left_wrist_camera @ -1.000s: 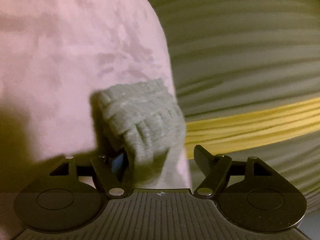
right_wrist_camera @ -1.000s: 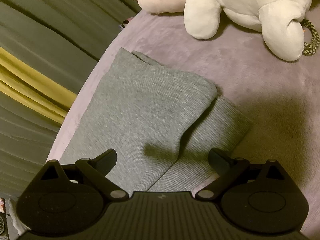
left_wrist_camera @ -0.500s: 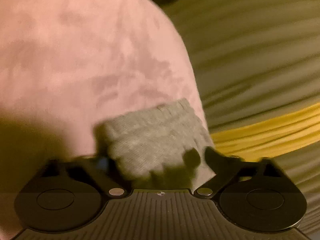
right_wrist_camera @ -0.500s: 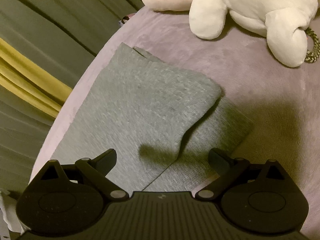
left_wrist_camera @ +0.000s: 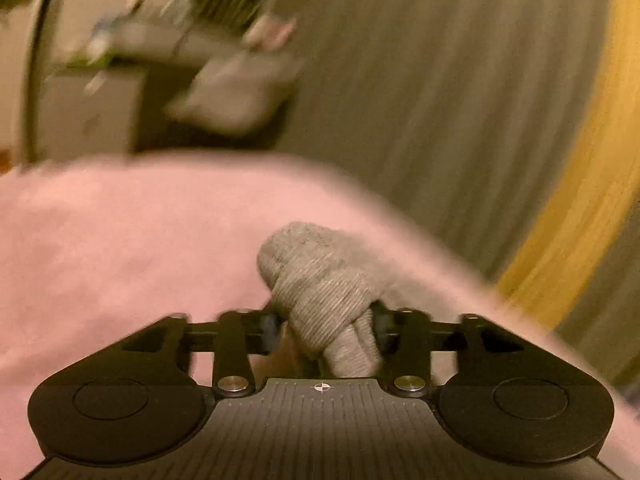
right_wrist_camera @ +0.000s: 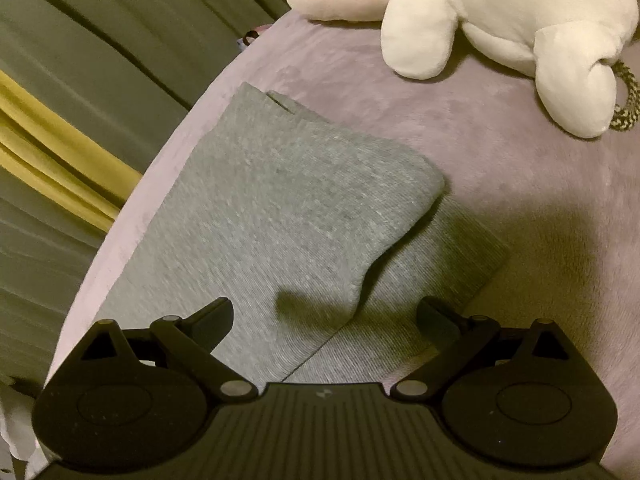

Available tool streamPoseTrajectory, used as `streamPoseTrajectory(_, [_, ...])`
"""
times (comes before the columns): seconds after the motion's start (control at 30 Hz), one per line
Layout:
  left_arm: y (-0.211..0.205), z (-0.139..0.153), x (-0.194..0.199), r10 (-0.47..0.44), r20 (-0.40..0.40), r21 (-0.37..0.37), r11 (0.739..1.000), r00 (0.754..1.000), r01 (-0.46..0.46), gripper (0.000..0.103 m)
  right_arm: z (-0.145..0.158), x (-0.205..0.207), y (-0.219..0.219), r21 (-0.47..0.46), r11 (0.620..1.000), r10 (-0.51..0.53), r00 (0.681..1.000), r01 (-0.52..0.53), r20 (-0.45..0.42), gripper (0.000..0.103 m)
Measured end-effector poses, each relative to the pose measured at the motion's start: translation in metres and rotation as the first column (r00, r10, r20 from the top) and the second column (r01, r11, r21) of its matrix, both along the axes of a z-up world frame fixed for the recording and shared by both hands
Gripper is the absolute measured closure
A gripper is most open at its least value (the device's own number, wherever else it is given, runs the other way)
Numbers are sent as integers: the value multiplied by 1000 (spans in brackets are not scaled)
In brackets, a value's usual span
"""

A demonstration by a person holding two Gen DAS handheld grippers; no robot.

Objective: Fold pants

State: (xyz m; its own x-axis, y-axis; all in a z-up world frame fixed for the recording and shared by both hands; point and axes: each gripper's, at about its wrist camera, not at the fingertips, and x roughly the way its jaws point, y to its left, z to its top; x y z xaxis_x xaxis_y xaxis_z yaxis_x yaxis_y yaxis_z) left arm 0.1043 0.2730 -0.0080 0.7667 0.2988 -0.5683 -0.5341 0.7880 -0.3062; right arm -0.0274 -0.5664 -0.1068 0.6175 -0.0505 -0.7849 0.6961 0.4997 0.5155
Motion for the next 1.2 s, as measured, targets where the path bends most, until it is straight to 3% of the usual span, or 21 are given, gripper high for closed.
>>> streamPoseTrajectory(0.03, [8, -8, 3, 27, -54, -61, 998, 998, -31, 46, 0, -1, 0, 3, 1000, -2, 1000, 2, 4, 5])
streamPoseTrajectory(0.07, [17, -14, -2, 53, -43, -153, 986, 998, -59, 40, 0, -2, -1, 8, 1000, -5, 1000, 5, 11, 5])
streamPoseTrajectory(0.13, [27, -13, -21, 122, 29, -255, 961, 992, -110, 28, -1, -6, -2, 23, 1000, -17, 999, 17, 27, 5])
streamPoseTrajectory(0.23, [25, 3, -30, 173, 77, -225, 962, 982, -152, 21, -2, -9, -5, 44, 998, -35, 998, 33, 48, 5])
streamPoseTrajectory(0.3, [16, 18, -37, 152, 110, -185, 974, 982, -130, 19, -2, -9, -5, 42, 999, -33, 998, 31, 49, 5])
streamPoseTrajectory(0.4, [-14, 43, -40, 60, 153, -116, 992, 986, -42, 14, -1, -8, -3, 27, 999, -25, 999, 24, 45, 5])
streamPoseTrajectory(0.5, [-57, 47, -29, -101, 168, -135, 983, 981, 124, 7, 2, -10, -2, 12, 999, -31, 998, 31, 54, 5])
streamPoseTrajectory(0.57, [-88, 41, -18, -216, 140, -181, 954, 966, 239, 6, 4, -14, -2, 9, 998, -56, 996, 55, 72, 5])
streamPoseTrajectory(0.67, [-145, 22, -1, -374, 70, -233, 895, 925, 379, 6, 5, -23, -5, 35, 995, -98, 988, 94, 118, 5])
streamPoseTrajectory(0.73, [-181, 4, 5, -463, 9, -279, 850, 886, 447, 6, 3, -28, -9, 63, 990, -132, 983, 125, 124, 5])
streamPoseTrajectory(0.8, [-215, -16, 5, -553, -49, -322, 797, 832, 511, 6, 0, -32, -16, 103, 982, -169, 976, 156, 138, 7])
streamPoseTrajectory(0.83, [-225, -23, 4, -576, -76, -325, 786, 814, 526, 6, -2, -35, -19, 120, 977, -191, 969, 174, 155, 8])
streamPoseTrajectory(0.93, [-247, -34, -3, -630, -152, -232, 772, 762, 592, 6, -5, -40, -26, 149, 967, -232, 955, 206, 183, 32])
streamPoseTrajectory(0.97, [-251, -33, -3, -647, -167, -191, 762, 744, 619, 6, -6, -39, -28, 154, 969, -223, 954, 194, 202, 51])
streamPoseTrajectory(1.03, [-251, -36, 2, -660, -176, -172, 752, 731, 637, 6, -12, -33, -32, 184, 965, -222, 954, 186, 200, 55])
streamPoseTrajectory(1.13, [-248, -40, 4, -651, -178, -178, 759, 738, 626, 6, -27, -30, -41, 265, 936, -293, 931, 232, 218, 56])
streamPoseTrajectory(1.17, [-249, -40, 4, -651, -181, -174, 759, 737, 627, 6, -27, -30, -42, 279, 930, -310, 919, 240, 242, 69])
streamPoseTrajectory(1.2, [-254, -34, -1, -651, -181, -170, 759, 737, 629, 6, -24, -29, -44, 273, 931, -314, 914, 244, 256, 96])
